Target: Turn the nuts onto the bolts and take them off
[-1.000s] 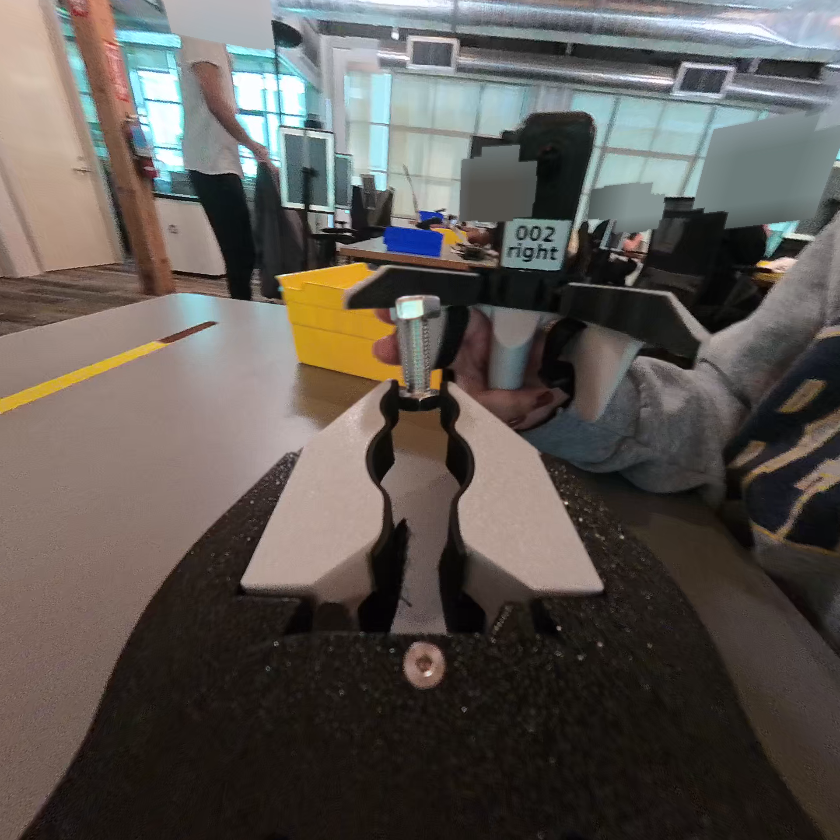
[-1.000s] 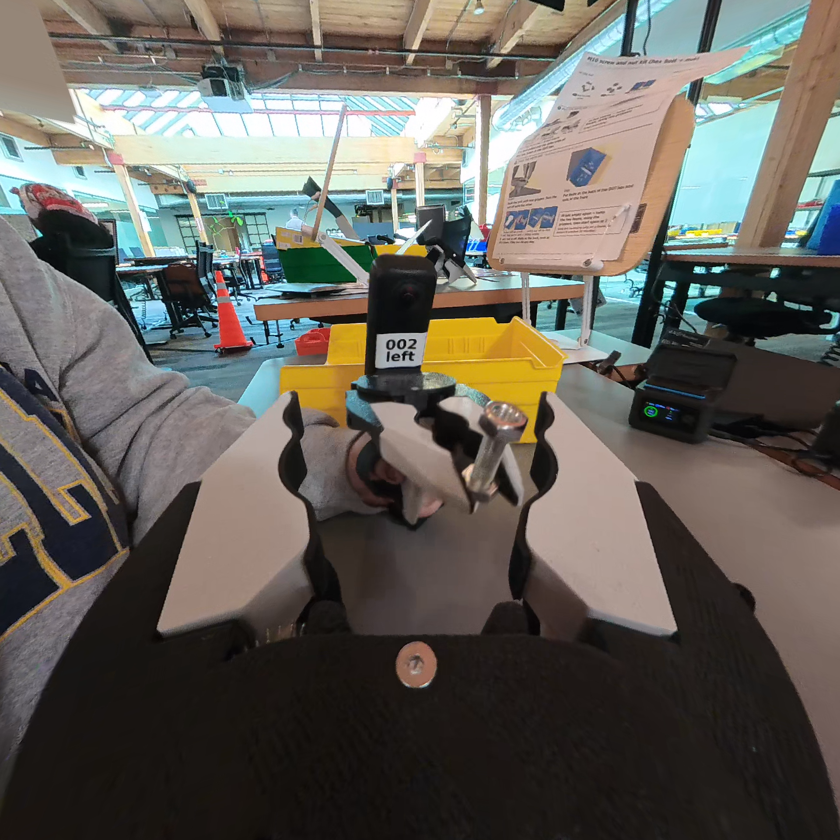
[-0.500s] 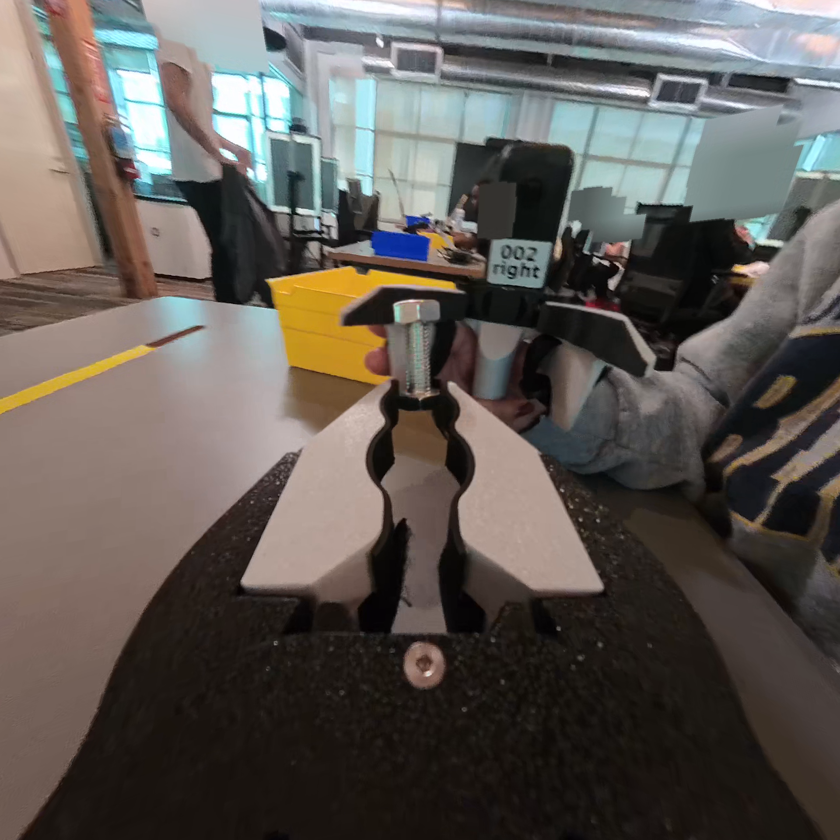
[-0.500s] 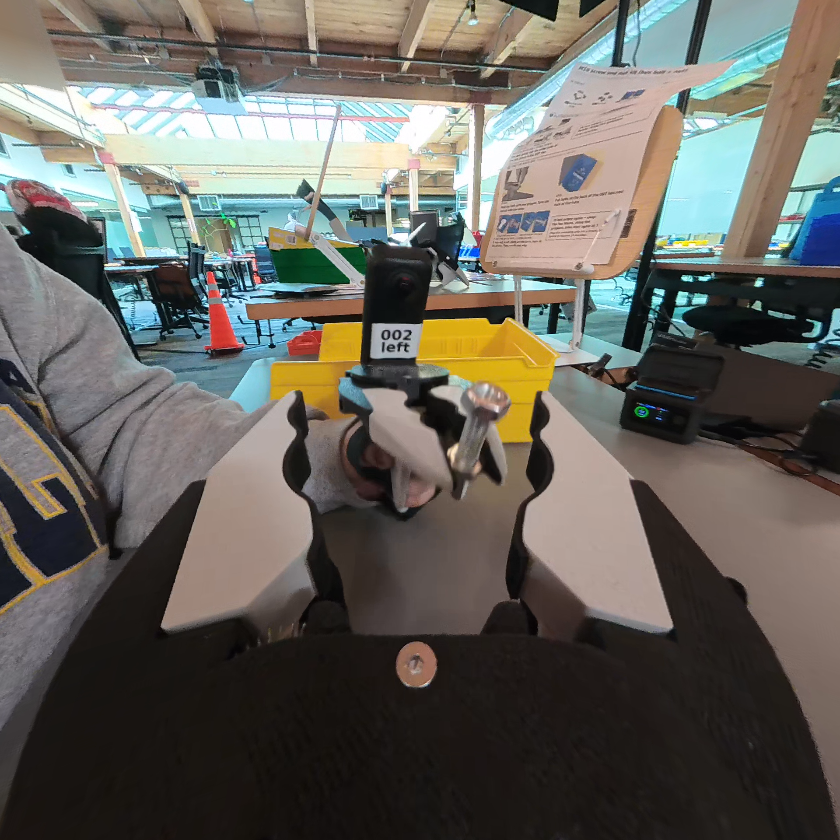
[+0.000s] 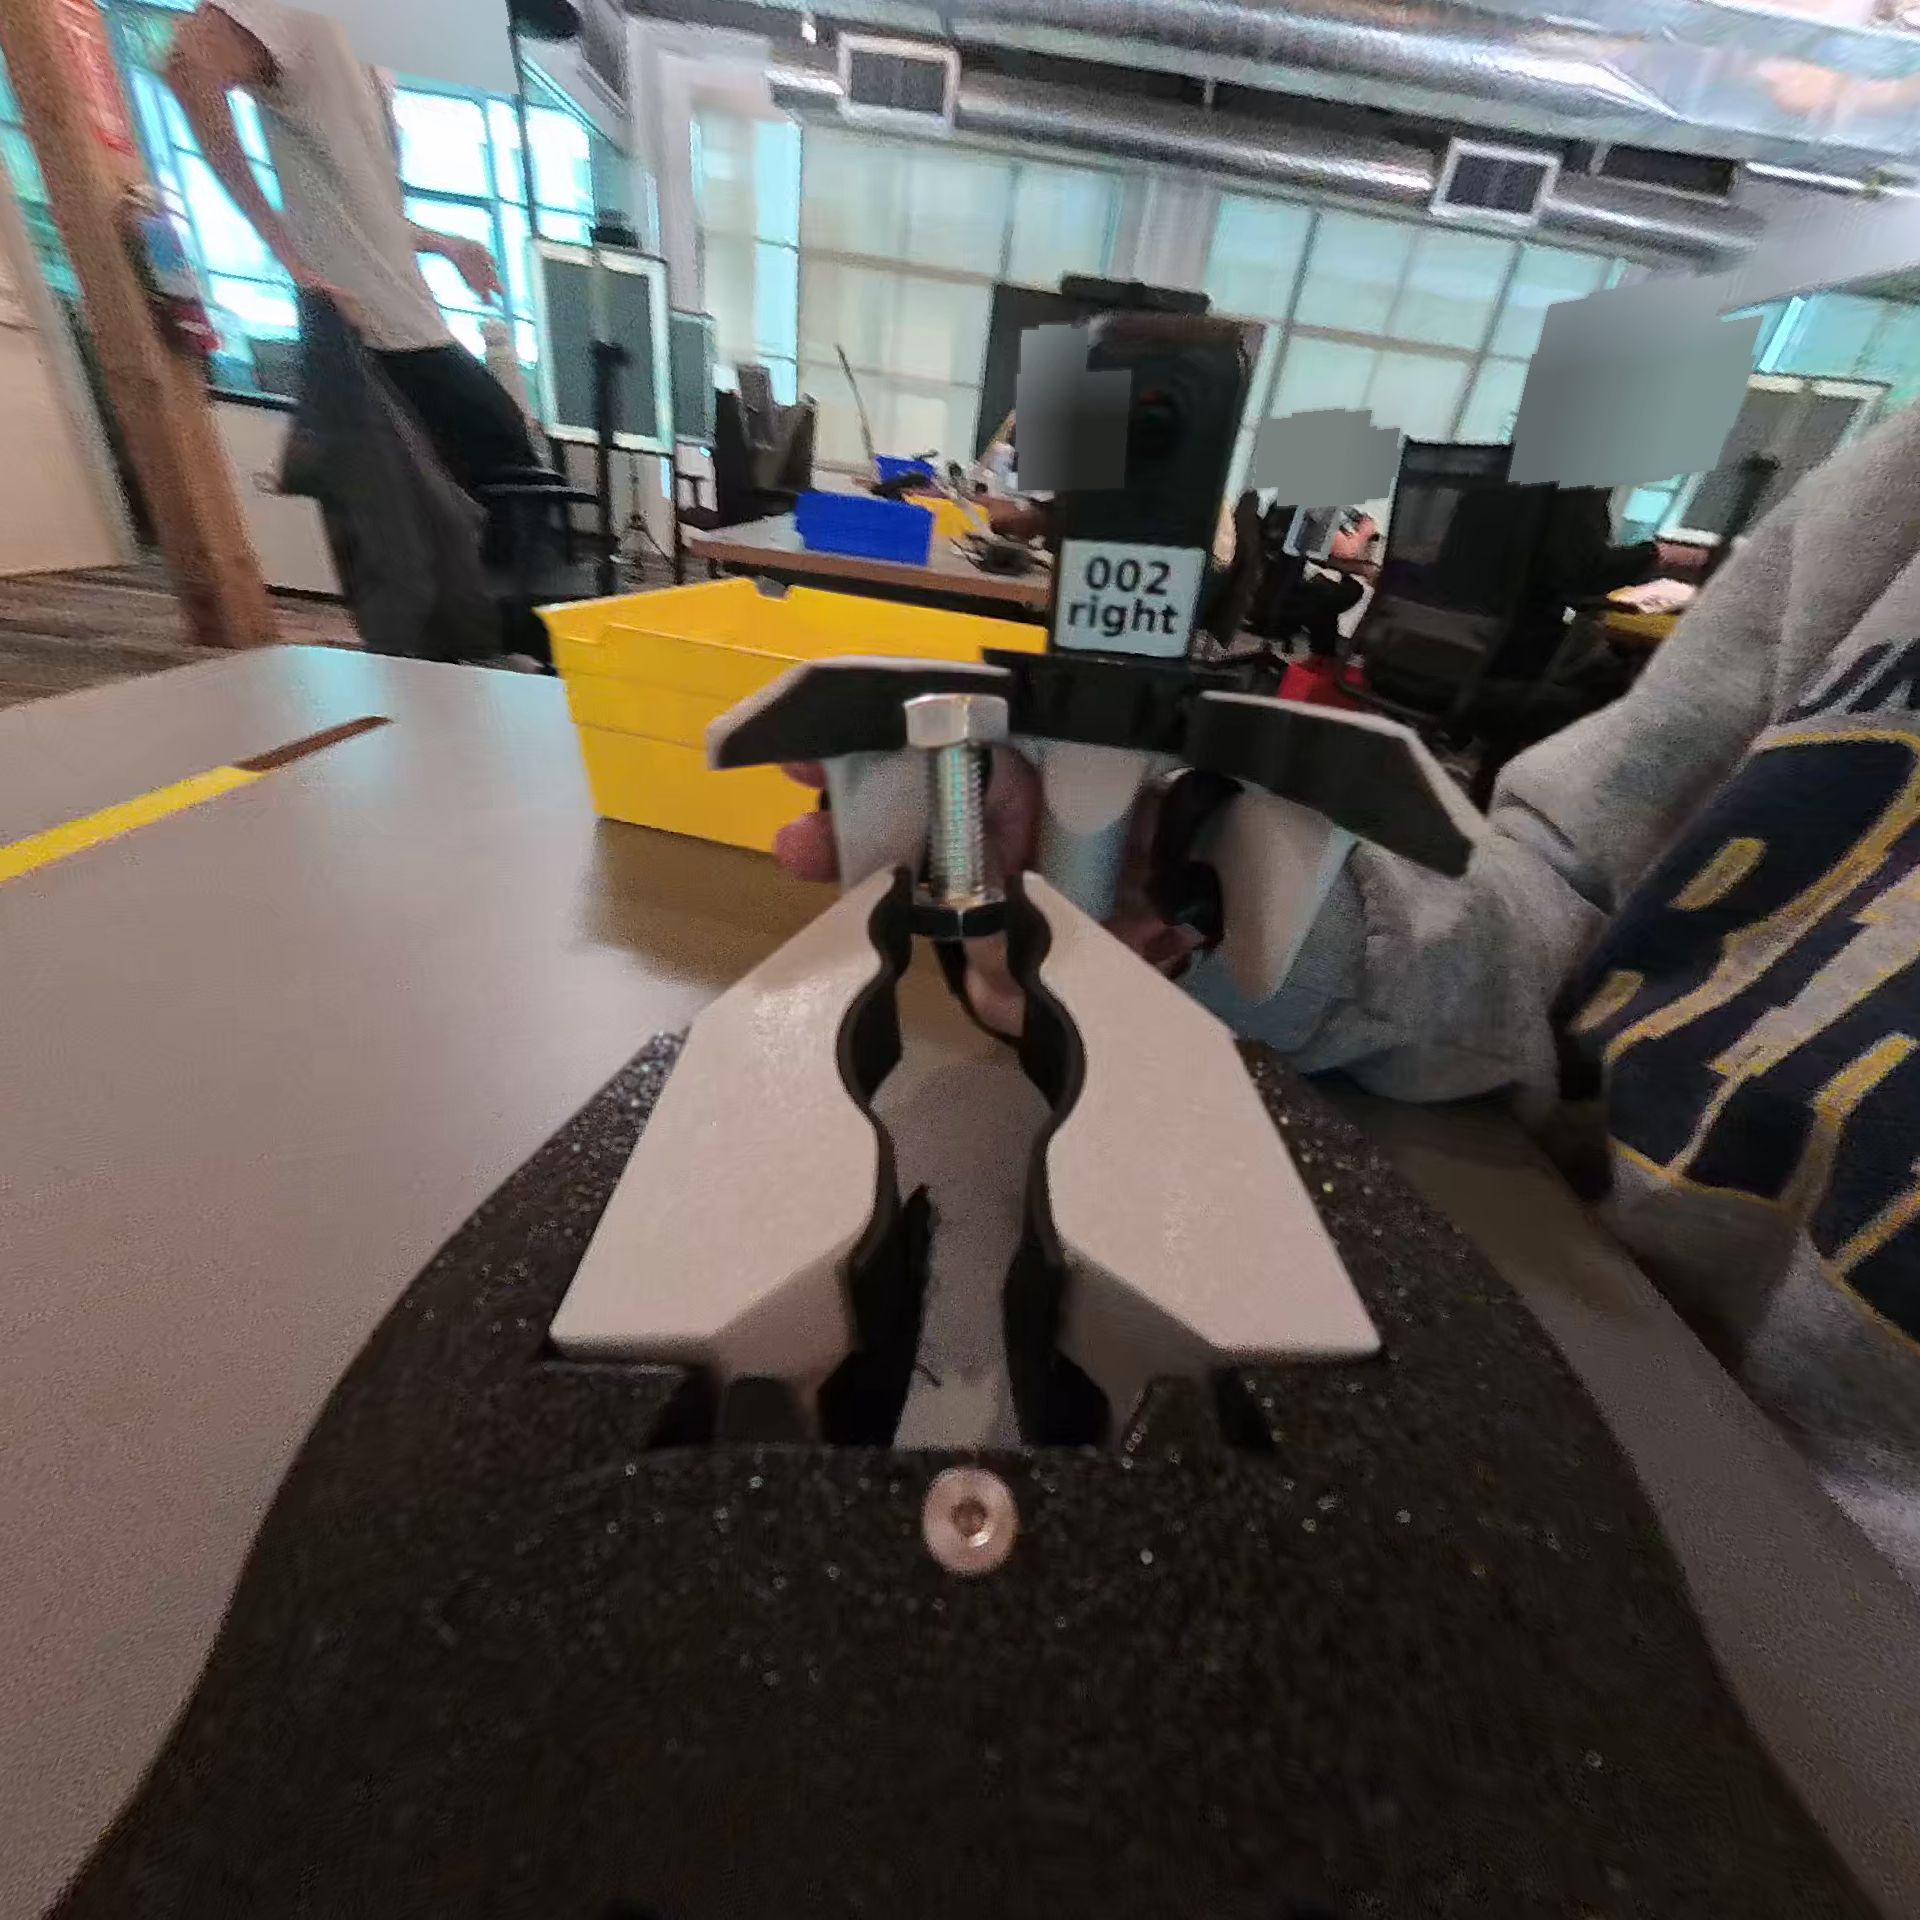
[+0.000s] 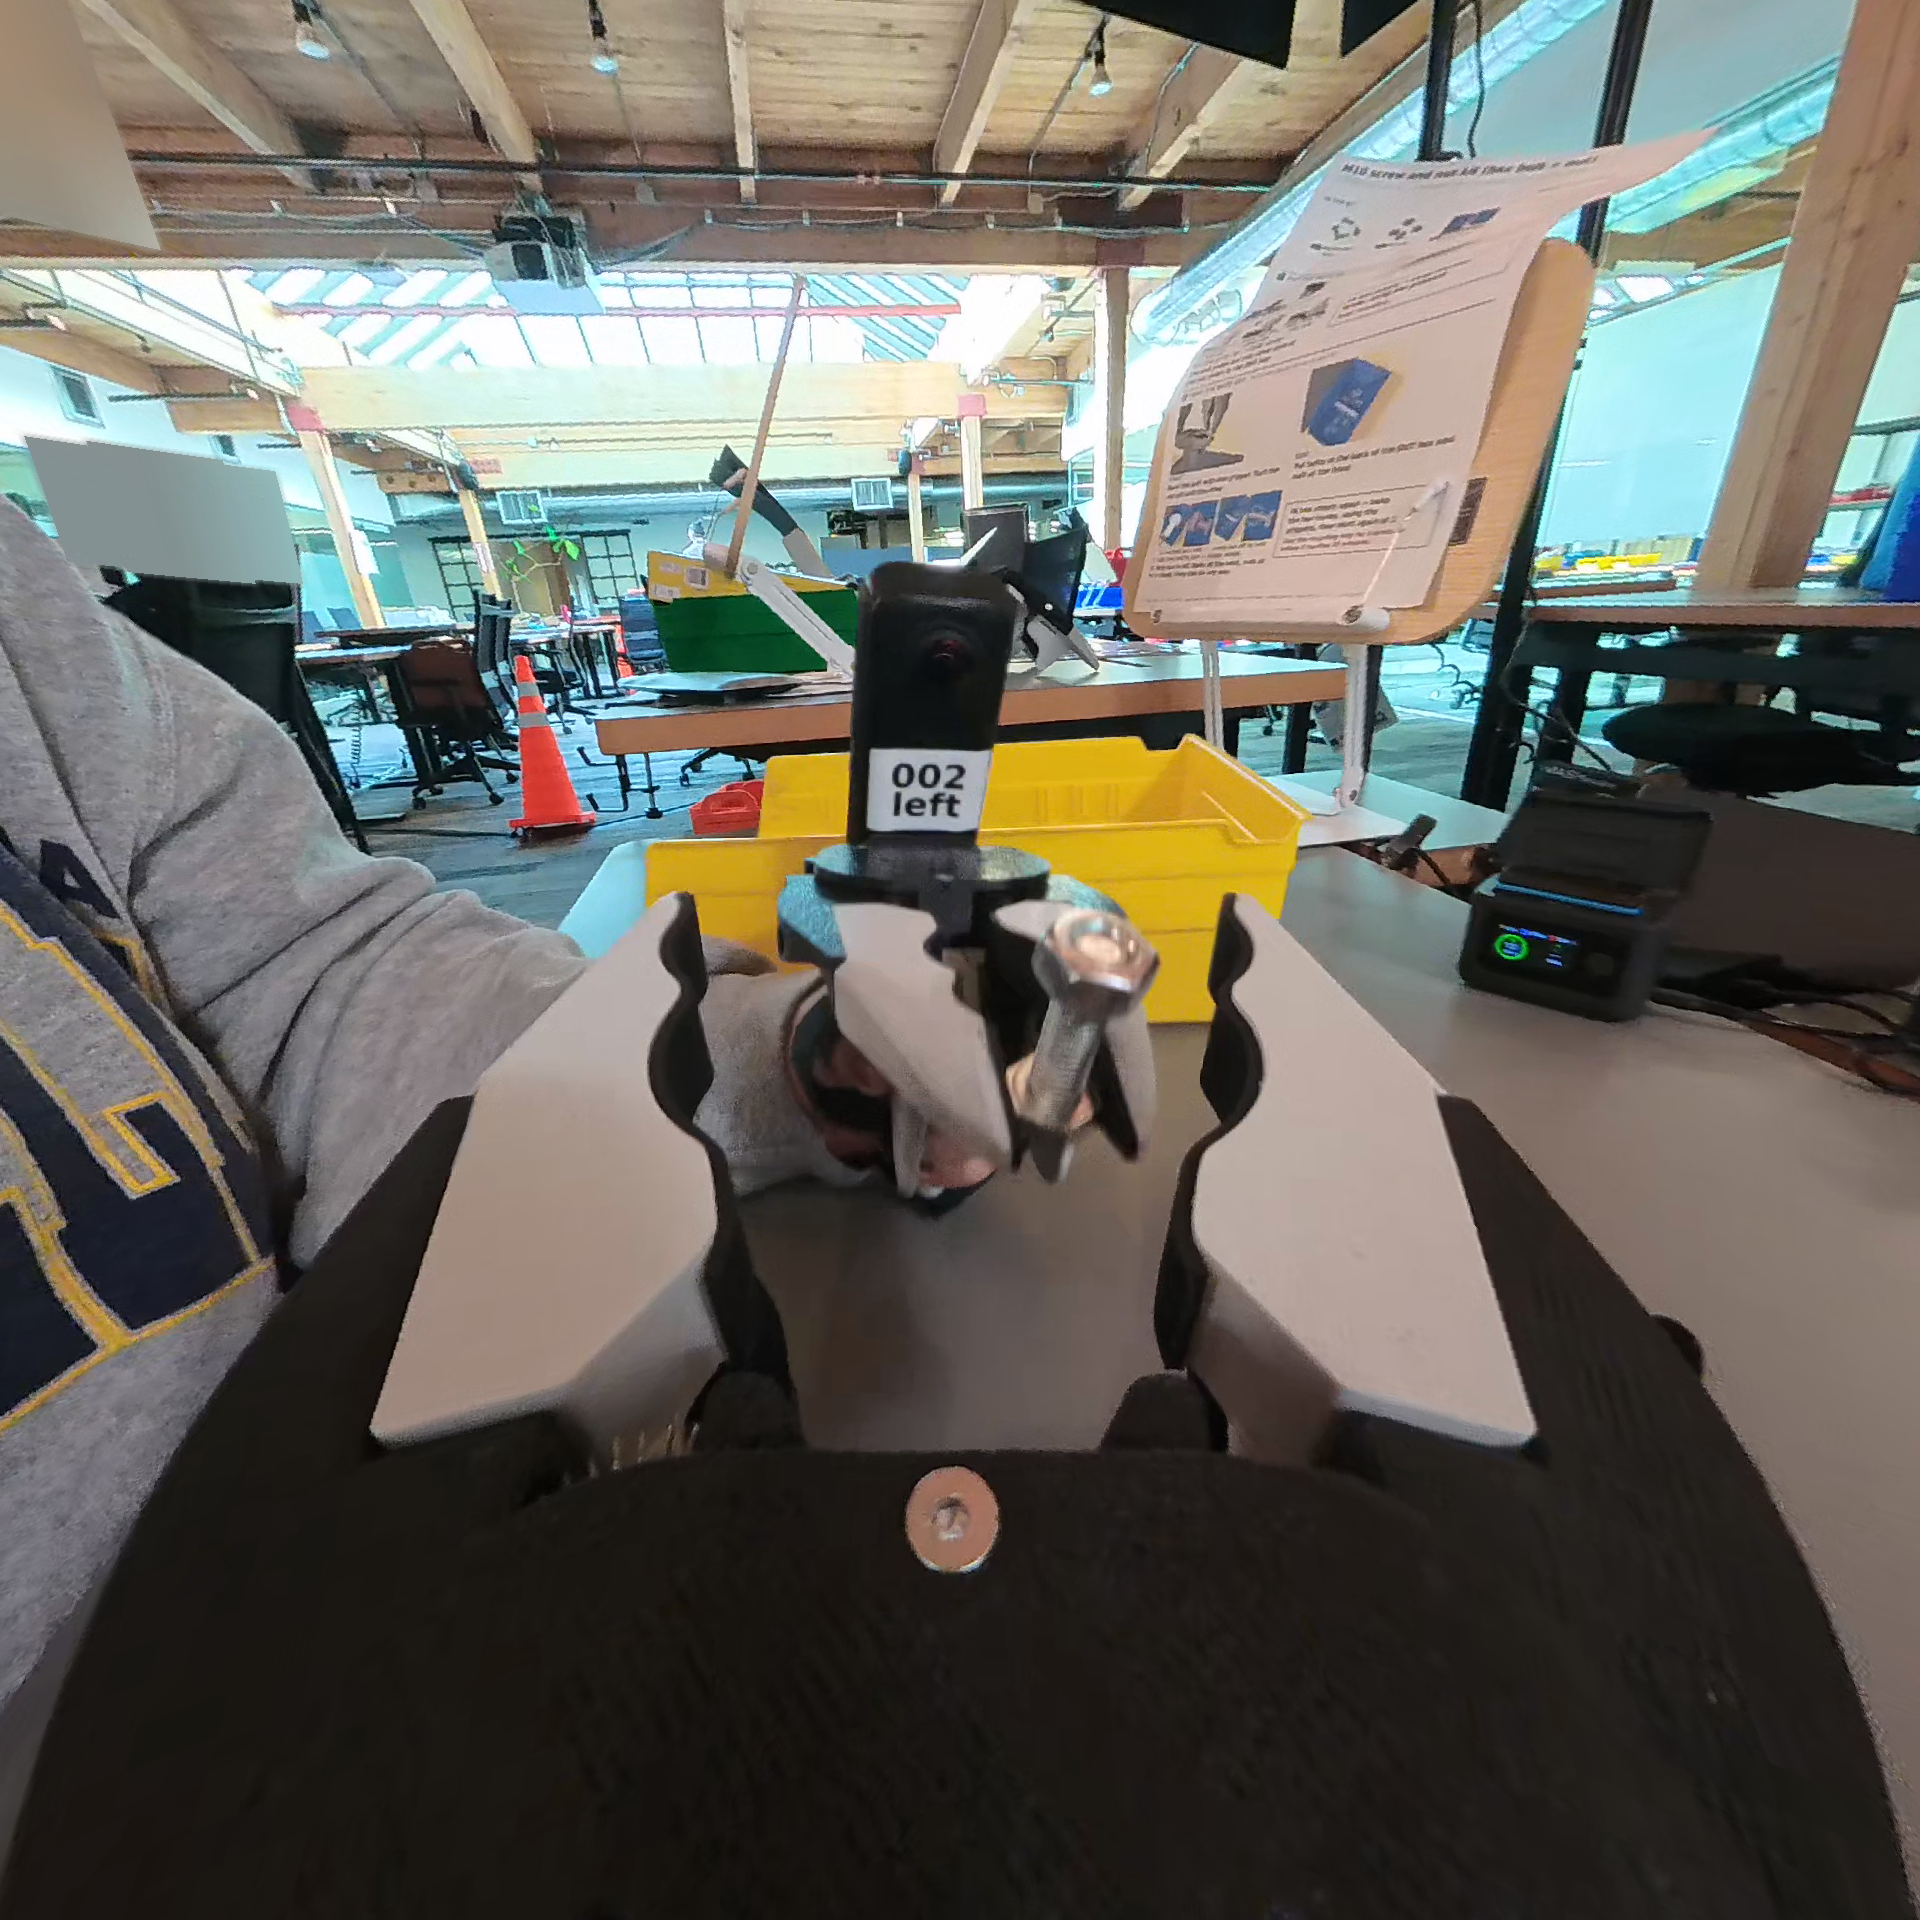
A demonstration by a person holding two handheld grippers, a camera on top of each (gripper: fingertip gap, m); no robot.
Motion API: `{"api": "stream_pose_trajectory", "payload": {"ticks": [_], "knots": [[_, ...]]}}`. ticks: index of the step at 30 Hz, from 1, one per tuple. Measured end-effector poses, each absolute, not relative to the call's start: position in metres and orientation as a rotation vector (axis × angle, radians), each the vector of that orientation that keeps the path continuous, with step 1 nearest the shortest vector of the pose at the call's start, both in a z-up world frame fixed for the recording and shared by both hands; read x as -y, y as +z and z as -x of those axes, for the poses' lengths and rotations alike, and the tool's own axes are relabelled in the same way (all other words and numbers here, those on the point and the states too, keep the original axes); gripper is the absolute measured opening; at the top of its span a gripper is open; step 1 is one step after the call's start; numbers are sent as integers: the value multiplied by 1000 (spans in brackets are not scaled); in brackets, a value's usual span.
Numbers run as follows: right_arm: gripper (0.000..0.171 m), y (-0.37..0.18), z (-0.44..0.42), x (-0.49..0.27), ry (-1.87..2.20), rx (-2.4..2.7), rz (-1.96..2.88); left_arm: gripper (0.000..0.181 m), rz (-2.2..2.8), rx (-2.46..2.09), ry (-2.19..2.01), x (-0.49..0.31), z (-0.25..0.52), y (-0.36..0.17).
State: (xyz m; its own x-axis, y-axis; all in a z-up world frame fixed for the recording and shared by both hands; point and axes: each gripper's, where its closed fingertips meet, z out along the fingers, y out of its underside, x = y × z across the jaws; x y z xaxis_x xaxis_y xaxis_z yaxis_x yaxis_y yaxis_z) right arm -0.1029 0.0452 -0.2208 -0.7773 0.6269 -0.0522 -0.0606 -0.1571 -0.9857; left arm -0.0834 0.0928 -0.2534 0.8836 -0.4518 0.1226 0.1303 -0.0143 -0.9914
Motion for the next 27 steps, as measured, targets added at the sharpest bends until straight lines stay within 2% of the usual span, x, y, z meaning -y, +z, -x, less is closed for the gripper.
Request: {"api": "stream_pose_trajectory", "payload": {"ticks": [3, 5, 8, 15, 19, 21, 22, 27], "knots": [[97, -219, 99, -40, 2010, 1657, 613, 16, 1524, -242, -473, -96, 83, -255], [102, -218, 102, -45, 2007, 1639, 641, 15, 1484, -151, -452, -92, 103, -250], [96, -215, 102, -53, 2048, 1614, 672, 15, 1425, -43, -398, -83, 133, -241], [98, -215, 99, -44, 2076, 1617, 641, 16, 1483, -265, -508, -92, 80, -250], [100, -214, 99, -43, 2076, 1616, 637, 15, 1456, -168, -442, -90, 102, -245], [87, -214, 96, -48, 2094, 1620, 630, 15, 1409, -40, -376, -83, 132, -237], [87, -213, 96, -50, 2102, 1608, 641, 15, 1394, -16, -373, -80, 139, -235], [91, -214, 101, -49, 2069, 1583, 643, 15, 1476, -220, -455, -90, 91, -245]]}}
